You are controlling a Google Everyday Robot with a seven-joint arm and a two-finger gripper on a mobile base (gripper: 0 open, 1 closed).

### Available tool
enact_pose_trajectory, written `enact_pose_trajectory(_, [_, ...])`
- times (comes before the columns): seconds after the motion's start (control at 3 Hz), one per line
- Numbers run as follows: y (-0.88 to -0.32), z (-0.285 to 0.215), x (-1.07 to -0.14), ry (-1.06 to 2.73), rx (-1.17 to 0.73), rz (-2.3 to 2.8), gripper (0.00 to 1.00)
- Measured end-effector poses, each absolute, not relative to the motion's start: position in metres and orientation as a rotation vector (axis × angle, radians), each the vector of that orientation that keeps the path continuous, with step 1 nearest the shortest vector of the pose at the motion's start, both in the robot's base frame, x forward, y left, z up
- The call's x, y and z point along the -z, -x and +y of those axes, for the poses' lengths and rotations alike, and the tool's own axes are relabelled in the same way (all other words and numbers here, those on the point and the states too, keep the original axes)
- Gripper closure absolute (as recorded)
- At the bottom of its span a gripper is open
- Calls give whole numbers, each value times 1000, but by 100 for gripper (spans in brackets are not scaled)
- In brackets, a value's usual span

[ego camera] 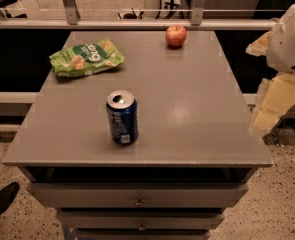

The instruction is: Pick pepsi can

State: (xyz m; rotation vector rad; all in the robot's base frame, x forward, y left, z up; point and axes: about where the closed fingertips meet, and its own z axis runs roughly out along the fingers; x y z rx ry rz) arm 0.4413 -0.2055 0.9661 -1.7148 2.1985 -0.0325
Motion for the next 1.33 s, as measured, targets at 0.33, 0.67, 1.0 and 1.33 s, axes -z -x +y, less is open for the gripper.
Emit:
enact_pose_trajectory(0.33, [-448, -179, -949, 1701, -101, 2129, 0])
enact_pose_trajectory(0.67, [-455, -121, -921, 1660, -367, 1975, 0])
enact_pose_trajectory(1.0, [-454, -72, -906, 1614, -555, 1840, 0])
enact_pose_trajectory(1.33, [-454, -40, -899, 1582, -653, 1745, 0])
